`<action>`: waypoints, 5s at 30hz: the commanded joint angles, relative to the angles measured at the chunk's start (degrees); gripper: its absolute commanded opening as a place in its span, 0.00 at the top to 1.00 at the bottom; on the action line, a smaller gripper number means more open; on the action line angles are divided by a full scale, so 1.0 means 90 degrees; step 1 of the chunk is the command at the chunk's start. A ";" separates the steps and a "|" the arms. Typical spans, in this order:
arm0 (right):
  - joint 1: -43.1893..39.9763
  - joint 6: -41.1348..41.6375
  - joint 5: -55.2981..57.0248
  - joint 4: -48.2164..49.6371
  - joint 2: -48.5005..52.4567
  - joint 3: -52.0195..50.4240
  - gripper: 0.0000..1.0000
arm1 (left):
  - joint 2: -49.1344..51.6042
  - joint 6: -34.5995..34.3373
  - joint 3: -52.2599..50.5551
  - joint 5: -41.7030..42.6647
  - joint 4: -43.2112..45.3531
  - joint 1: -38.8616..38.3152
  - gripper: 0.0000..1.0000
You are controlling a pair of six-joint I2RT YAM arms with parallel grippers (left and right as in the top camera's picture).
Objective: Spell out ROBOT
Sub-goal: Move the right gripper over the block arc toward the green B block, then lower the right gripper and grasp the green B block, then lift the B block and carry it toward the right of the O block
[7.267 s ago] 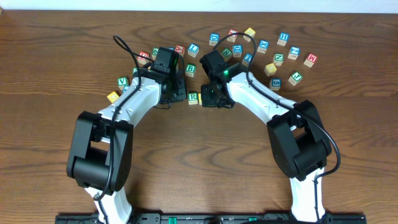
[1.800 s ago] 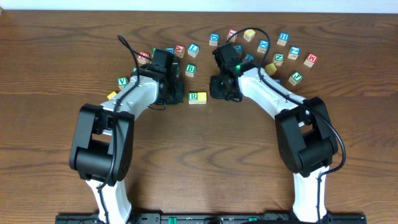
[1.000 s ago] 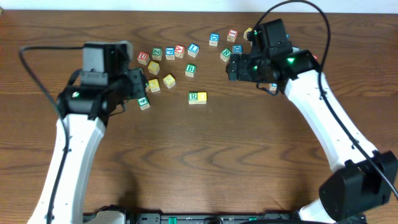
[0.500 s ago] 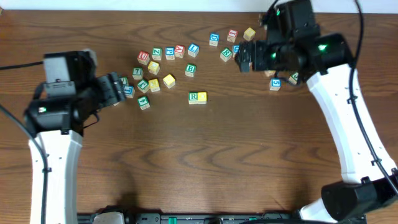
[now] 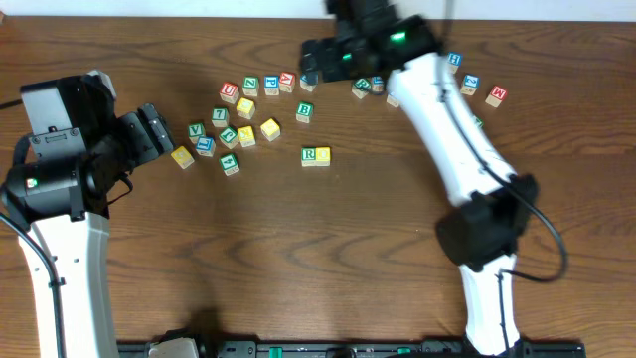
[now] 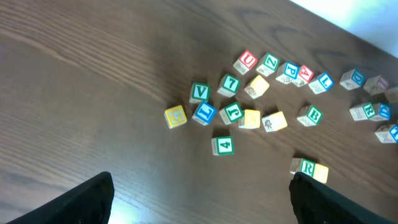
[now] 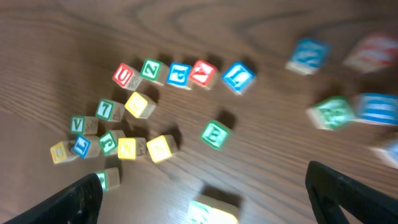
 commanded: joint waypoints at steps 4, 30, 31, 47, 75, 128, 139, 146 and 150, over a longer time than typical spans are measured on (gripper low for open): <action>0.0289 0.1149 0.0452 0.0236 0.0801 0.0180 0.09 | 0.0194 0.0017 0.0066 -0.0063 -0.0180 0.0029 0.11; 0.0646 0.2271 0.1326 0.0743 0.2176 0.0138 0.36 | 0.0542 -0.0010 0.0063 -0.0061 -0.0204 0.0029 0.11; 0.0646 0.2268 0.1362 0.0743 0.2176 0.0138 0.37 | 0.0542 -0.0010 0.0063 -0.0058 -0.0204 0.0029 0.11; 0.0532 0.2225 0.1452 0.0763 0.2174 0.0124 0.58 | 0.0542 -0.0010 0.0063 -0.0061 -0.0202 0.0029 0.11; -0.0029 0.0313 0.1093 -0.1399 0.1282 0.0146 0.64 | 0.0542 -0.0109 0.0063 -0.0061 -0.0168 0.0029 0.11; 0.0012 -0.1158 0.0784 0.0175 0.1617 -0.0680 0.57 | 0.0542 -0.0134 0.0039 -0.0058 -0.0151 0.0024 0.11; 0.0015 -0.1158 0.0787 0.0061 0.1574 -0.0542 0.60 | 0.0542 -0.0131 0.0039 -0.0058 -0.0146 0.0024 0.11; 0.0039 -0.1158 0.0787 0.0087 0.1571 -0.0542 0.62 | 0.0542 -0.0134 0.0039 -0.0058 -0.0129 0.0024 0.11; 0.0041 -0.1158 0.0787 0.0114 0.1552 -0.0542 0.63 | 0.0542 -0.0155 0.0039 -0.0058 -0.0126 0.0024 0.11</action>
